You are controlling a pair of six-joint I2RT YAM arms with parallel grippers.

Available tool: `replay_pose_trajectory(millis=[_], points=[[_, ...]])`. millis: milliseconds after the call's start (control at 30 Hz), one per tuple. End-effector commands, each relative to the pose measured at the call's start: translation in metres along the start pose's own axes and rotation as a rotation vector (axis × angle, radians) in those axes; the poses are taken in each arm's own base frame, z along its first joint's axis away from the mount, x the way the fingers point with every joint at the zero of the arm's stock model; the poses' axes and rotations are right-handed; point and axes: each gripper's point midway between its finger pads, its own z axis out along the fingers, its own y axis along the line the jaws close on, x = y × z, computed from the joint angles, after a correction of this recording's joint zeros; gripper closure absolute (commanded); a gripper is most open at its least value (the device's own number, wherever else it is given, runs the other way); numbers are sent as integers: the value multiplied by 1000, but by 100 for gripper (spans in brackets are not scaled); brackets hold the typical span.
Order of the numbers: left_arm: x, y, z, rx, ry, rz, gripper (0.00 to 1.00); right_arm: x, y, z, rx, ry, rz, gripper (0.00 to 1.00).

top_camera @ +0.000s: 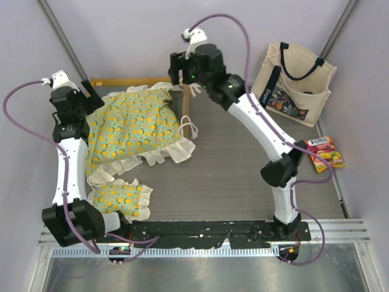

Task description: Set up the pet bed

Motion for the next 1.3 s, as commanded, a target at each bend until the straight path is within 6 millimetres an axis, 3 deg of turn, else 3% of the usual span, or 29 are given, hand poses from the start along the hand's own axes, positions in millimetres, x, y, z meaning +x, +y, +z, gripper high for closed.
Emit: replay_pose_trajectory(millis=[0, 133, 200, 300, 467, 533, 567, 700, 733, 800, 833, 900, 933, 1000, 1100, 1133, 1233, 1267], points=[[-17, -1, -42, 22, -25, -9, 6, -20, -44, -37, 167, -16, 58, 22], [-15, -12, -74, 77, 16, -15, 4, 29, -50, -23, 133, 135, 177, 21], [-20, -18, -95, 114, -3, -47, 3, 48, -43, -13, 96, 174, 200, 21], [-9, -24, -119, 154, 23, -78, 3, 68, -32, -1, 36, 221, 232, 21], [33, -22, -146, 170, 142, -121, 2, 95, -22, 11, -9, 270, 266, 20], [47, -19, -155, 165, 169, -129, 1, 111, -27, 12, 30, 313, 256, 21], [52, -19, -157, 163, 186, -130, 1, 114, -43, 12, 122, 308, 239, 21], [70, -19, -174, 181, 261, -123, 2, 143, -62, 2, 250, 389, 175, 31], [70, -21, -179, 194, 257, -126, 3, 147, -65, -1, 263, 398, 169, 47], [75, -24, -187, 212, 282, -139, 5, 156, -77, -7, 320, 411, 151, 65], [77, -31, -192, 247, 296, -150, 5, 147, -79, -14, 333, 389, 147, 78], [84, -36, -203, 277, 324, -173, 8, 150, -92, -24, 394, 381, 139, 82], [87, -39, -208, 301, 343, -177, 9, 136, -101, -35, 436, 344, 138, 84], [103, -38, -212, 296, 395, -175, 11, 136, -114, -46, 478, 330, 151, 86], [121, -39, -212, 305, 419, -210, 12, 127, -144, -72, 533, 300, 172, 95], [123, -40, -214, 316, 426, -215, 12, 123, -163, -82, 564, 287, 186, 97], [127, -45, -219, 345, 446, -198, 13, 123, -178, -114, 545, 290, 177, 98], [128, -47, -221, 355, 454, -191, 13, 135, -195, -127, 595, 313, 171, 98]])
